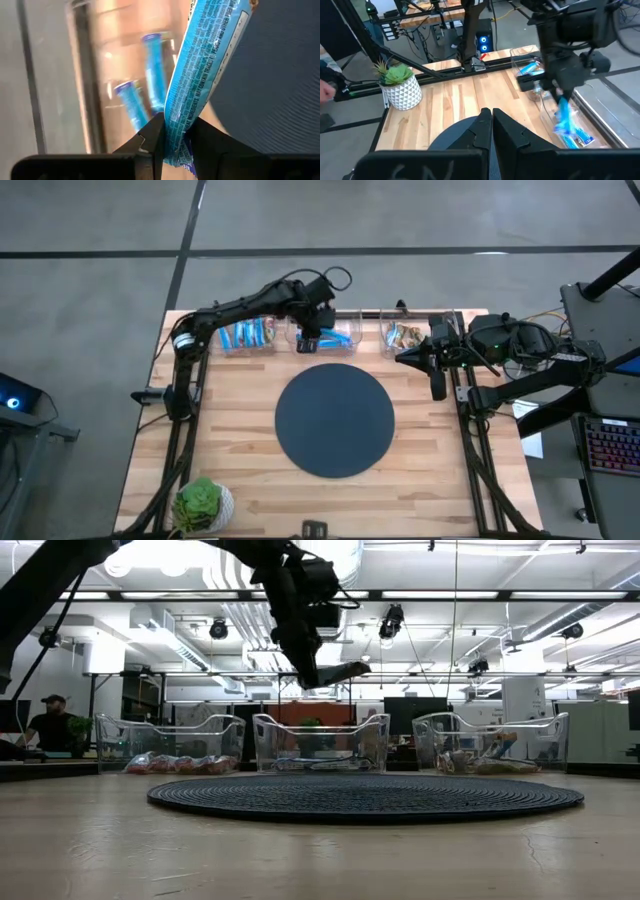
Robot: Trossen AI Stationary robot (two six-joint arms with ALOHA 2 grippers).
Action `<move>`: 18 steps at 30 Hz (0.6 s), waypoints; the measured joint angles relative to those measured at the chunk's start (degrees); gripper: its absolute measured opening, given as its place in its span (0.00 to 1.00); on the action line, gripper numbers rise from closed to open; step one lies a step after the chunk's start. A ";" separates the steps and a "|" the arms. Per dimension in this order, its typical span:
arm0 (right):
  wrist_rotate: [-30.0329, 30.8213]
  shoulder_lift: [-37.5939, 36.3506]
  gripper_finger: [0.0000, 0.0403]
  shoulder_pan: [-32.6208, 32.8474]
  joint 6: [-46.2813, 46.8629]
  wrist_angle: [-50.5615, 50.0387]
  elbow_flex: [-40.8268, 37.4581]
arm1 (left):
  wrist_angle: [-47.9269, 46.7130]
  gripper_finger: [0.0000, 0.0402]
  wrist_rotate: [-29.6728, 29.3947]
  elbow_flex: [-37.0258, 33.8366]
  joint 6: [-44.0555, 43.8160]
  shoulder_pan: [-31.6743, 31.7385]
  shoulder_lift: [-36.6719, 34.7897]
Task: Pick and place Granola Bars by type
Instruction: Put the blue granola bar into the middle transparent bin
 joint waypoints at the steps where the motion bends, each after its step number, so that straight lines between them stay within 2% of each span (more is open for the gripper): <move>1: 0.00 -0.01 0.02 0.00 0.00 0.00 0.00 | 0.41 0.15 -0.05 0.00 -0.94 0.79 0.00; 10: 0.04 0.00 0.02 0.00 0.00 0.00 0.00 | 0.76 0.15 -0.20 0.00 -3.03 7.60 0.00; 18: 1.13 0.00 0.02 0.04 0.00 0.00 0.00 | 1.19 0.15 0.05 -0.40 -3.15 10.11 0.00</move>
